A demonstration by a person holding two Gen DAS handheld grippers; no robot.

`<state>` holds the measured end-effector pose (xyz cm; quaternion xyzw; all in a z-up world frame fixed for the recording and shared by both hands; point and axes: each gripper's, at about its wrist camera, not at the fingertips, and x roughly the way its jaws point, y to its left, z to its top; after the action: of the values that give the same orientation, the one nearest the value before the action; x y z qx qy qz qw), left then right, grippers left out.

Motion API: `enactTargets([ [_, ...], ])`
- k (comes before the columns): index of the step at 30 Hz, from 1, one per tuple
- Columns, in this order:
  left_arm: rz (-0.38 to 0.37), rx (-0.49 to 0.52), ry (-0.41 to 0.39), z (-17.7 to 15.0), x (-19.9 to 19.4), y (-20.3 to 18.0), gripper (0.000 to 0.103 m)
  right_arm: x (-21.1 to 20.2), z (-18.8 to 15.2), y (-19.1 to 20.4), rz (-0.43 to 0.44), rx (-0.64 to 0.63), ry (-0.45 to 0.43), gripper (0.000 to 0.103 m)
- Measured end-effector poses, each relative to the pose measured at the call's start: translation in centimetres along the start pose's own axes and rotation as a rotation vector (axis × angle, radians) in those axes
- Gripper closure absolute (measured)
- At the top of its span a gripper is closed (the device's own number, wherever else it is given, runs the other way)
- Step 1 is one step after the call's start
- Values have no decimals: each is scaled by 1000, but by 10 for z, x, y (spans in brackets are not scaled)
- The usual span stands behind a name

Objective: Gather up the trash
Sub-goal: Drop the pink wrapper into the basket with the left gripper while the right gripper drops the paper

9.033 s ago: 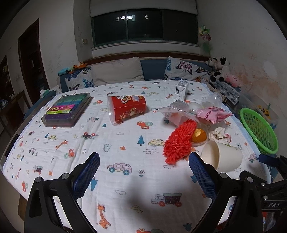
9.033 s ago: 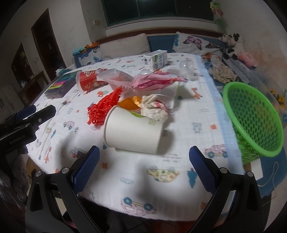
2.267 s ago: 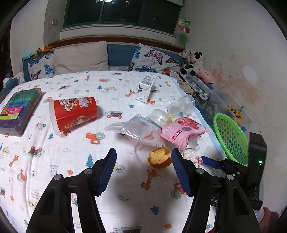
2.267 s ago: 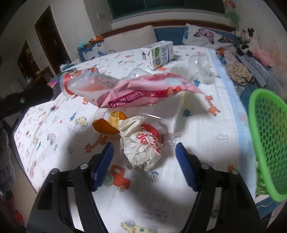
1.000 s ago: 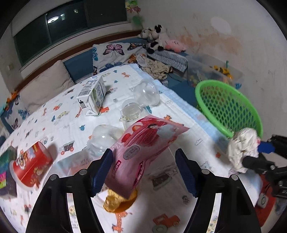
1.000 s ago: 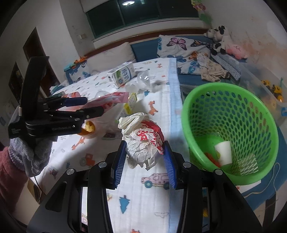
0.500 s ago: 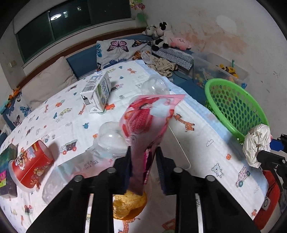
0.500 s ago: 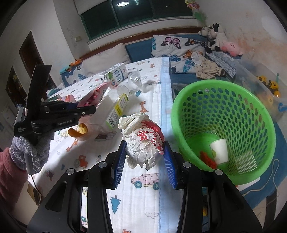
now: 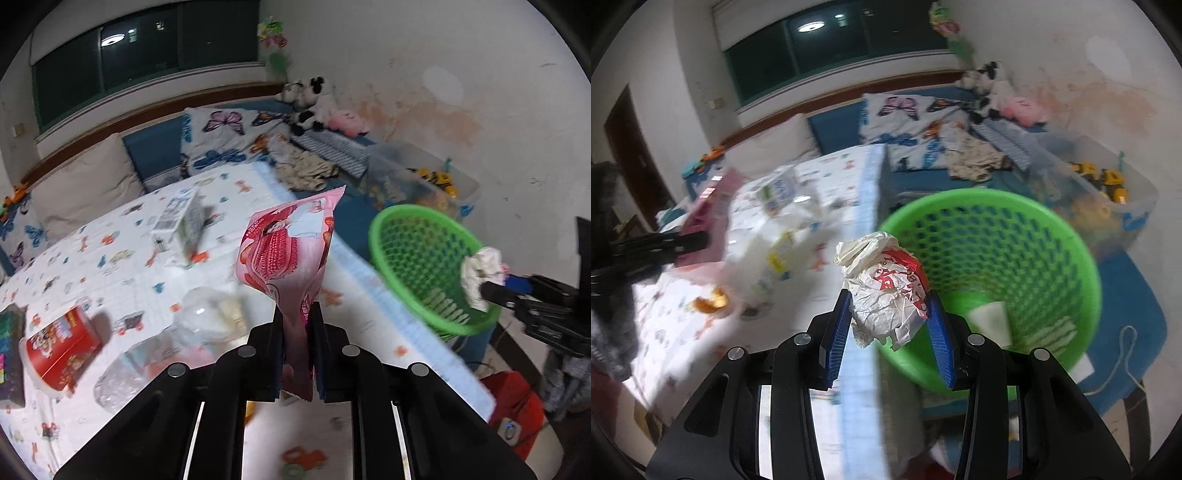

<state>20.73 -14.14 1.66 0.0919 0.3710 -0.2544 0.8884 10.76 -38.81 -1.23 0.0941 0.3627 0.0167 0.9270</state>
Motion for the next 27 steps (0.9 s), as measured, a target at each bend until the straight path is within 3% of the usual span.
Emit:
enactTargets([
  [12,-126,64,36,33,32,-72,90,17,-9,-61,-93,68,35,58],
  [17,-152,103,65,42,51,-102,90,17,-9,-71,-94,88,28,44],
  [27,-186,157,132,48,91,-148,89,-4,-18,-84,-103,117,-2,38],
])
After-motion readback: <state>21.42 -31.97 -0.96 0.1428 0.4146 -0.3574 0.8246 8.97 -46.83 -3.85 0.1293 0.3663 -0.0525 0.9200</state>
